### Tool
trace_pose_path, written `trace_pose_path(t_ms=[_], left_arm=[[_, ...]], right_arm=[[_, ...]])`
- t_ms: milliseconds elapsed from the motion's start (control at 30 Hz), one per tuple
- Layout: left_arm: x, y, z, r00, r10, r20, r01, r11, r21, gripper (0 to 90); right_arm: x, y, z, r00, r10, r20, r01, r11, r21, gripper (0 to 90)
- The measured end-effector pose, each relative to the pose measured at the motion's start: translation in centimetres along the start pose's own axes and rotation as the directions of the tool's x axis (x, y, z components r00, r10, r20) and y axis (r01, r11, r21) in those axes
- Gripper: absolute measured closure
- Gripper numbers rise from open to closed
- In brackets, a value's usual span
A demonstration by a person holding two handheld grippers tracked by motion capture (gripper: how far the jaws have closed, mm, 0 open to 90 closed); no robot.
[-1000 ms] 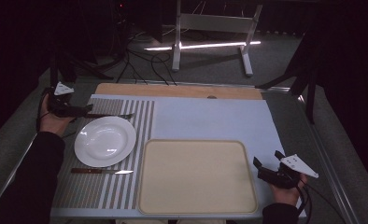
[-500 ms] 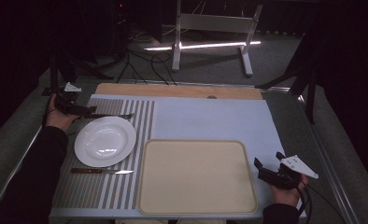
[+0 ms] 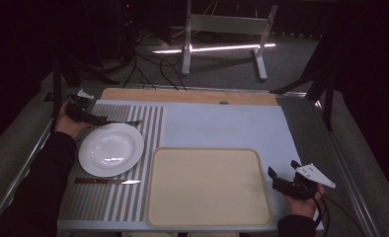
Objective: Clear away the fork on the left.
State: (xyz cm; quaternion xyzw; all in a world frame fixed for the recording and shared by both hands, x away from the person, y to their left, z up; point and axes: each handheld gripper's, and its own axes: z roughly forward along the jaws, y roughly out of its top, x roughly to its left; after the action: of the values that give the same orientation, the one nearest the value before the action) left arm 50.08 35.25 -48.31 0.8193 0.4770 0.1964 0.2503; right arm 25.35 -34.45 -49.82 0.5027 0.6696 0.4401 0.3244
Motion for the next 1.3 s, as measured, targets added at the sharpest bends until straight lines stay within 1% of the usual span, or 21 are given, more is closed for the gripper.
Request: trace_pose_path(t_ms=[67, 133, 200, 333, 433, 567, 633, 700, 733, 833, 867, 933, 1000, 1033, 1100, 1133, 1167, 1200, 1233, 1267, 1300], left_arm=[[-0.2, 0.0, 0.3, 0.9999, 0.002, 0.013, -0.002, 0.9999, 0.011, 3.2], [-0.4, 0.0, 0.7, 0.9999, 0.015, 0.004, -0.015, 0.9995, 0.029, 4.1], [-0.4, 0.0, 0.9, 1.0, 0.005, 0.005, -0.005, 0.9996, 0.027, 5.7], [-0.4, 0.0, 1.2, 0.9999, 0.008, 0.014, -0.009, 0.999, 0.043, 9.7], [-0.2, 0.0, 1.4, 0.9992, 0.004, 0.039, -0.006, 0.9985, 0.054, 14.6], [0.2, -0.2, 1.7, 0.9968, -0.021, 0.077, 0.015, 0.9972, 0.073, 19.4], [0.3, -0.2, 1.8, 0.9957, -0.017, 0.091, 0.009, 0.9965, 0.083, 21.5], [0.3, -0.1, 1.9, 0.9953, -0.003, 0.097, -0.005, 0.9961, 0.088, 24.3], [0.2, -0.1, 2.0, 0.9943, 0.001, 0.106, -0.01, 0.9959, 0.09, 27.0], [-0.1, -0.1, 2.3, 0.9946, 0.018, 0.102, -0.029, 0.994, 0.105, 33.6], [-0.2, -0.2, 2.5, 0.9955, 0.02, 0.092, -0.031, 0.9924, 0.119, 35.6], [-0.1, -0.3, 2.6, 0.9938, 0.009, 0.111, -0.022, 0.9933, 0.113, 38.3], [-0.1, -0.4, 2.6, 0.9929, 0.004, 0.119, -0.016, 0.9945, 0.103, 40.6], [-0.1, -0.4, 2.5, 0.9921, 0.009, 0.125, -0.022, 0.9944, 0.103, 41.4], [-0.1, -0.4, 2.4, 0.9898, 0.023, 0.141, -0.039, 0.9931, 0.11, 46.7], [-0.1, -0.4, 2.4, 0.9898, 0.023, 0.141, -0.039, 0.9931, 0.11, 48.9], [-0.1, -0.3, 2.3, 0.9891, 0.031, 0.144, -0.048, 0.9916, 0.12, 48.9], [-0.2, -0.2, 2.2, 0.9873, 0.05, 0.151, -0.07, 0.9888, 0.132, 52.8], [-0.2, -0.2, 2.2, 0.9873, 0.05, 0.151, -0.07, 0.9888, 0.132, 54.3], [-0.2, -0.2, 2.0, 0.9862, 0.065, 0.152, -0.087, 0.9864, 0.14, 56.6], [-0.2, -0.2, 2.0, 0.9862, 0.065, 0.152, -0.087, 0.9864, 0.14, 57.9]], right_arm=[[0.0, 0.0, 0.0, 1.0, 0.003, -0.003, -0.003, 1.0, -0.002, 8.8], [-0.1, 0.0, 0.0, 1.0, -0.001, -0.001, 0.001, 1.0, 0.0, 8.8], [-0.1, 0.0, 0.1, 1.0, 0.0, -0.001, 0.0, 1.0, 0.001, 8.8], [-0.1, 0.0, 0.2, 1.0, 0.0, -0.006, 0.001, 1.0, 0.006, 8.8], [0.0, -0.1, 0.3, 1.0, 0.001, -0.008, -0.001, 1.0, 0.009, 8.8], [-0.1, -0.1, 0.3, 1.0, -0.002, -0.009, 0.002, 1.0, 0.013, 8.8], [0.0, -0.1, 0.3, 1.0, -0.001, -0.007, 0.001, 1.0, 0.015, 8.8], [0.0, -0.1, 0.4, 1.0, 0.0, -0.01, 0.0, 1.0, 0.02, 8.8], [0.0, -0.1, 0.4, 1.0, 0.001, -0.01, 0.0, 1.0, 0.02, 8.8], [0.0, -0.1, 0.4, 1.0, -0.001, -0.01, 0.001, 1.0, 0.021, 8.8], [0.0, -0.1, 0.4, 0.9999, 0.0, -0.01, 0.0, 1.0, 0.022, 8.8], [0.0, -0.1, 0.4, 0.9999, 0.0, -0.011, 0.0, 1.0, 0.023, 8.8], [0.0, -0.1, 0.4, 0.9999, -0.002, -0.01, 0.002, 1.0, 0.023, 8.8], [0.0, -0.1, 0.4, 0.9999, 0.0, -0.011, 0.0, 1.0, 0.022, 8.9], [0.0, -0.1, 0.4, 0.9999, 0.001, -0.012, 0.0, 1.0, 0.023, 8.9], [0.0, -0.1, 0.4, 0.9999, 0.001, -0.012, 0.0, 1.0, 0.023, 8.9], [0.0, -0.1, 0.4, 0.9999, 0.001, -0.013, 0.0, 1.0, 0.022, 8.9], [0.0, -0.1, 0.3, 0.9999, 0.002, -0.012, -0.001, 1.0, 0.022, 8.9], [0.0, -0.1, 0.3, 0.9999, 0.002, -0.012, -0.001, 1.0, 0.022, 8.9], [-0.1, -0.1, 0.3, 0.9999, -0.001, -0.013, 0.002, 1.0, 0.018, 8.9], [-0.1, -0.1, 0.3, 0.9999, -0.001, -0.013, 0.002, 1.0, 0.018, 8.9]])
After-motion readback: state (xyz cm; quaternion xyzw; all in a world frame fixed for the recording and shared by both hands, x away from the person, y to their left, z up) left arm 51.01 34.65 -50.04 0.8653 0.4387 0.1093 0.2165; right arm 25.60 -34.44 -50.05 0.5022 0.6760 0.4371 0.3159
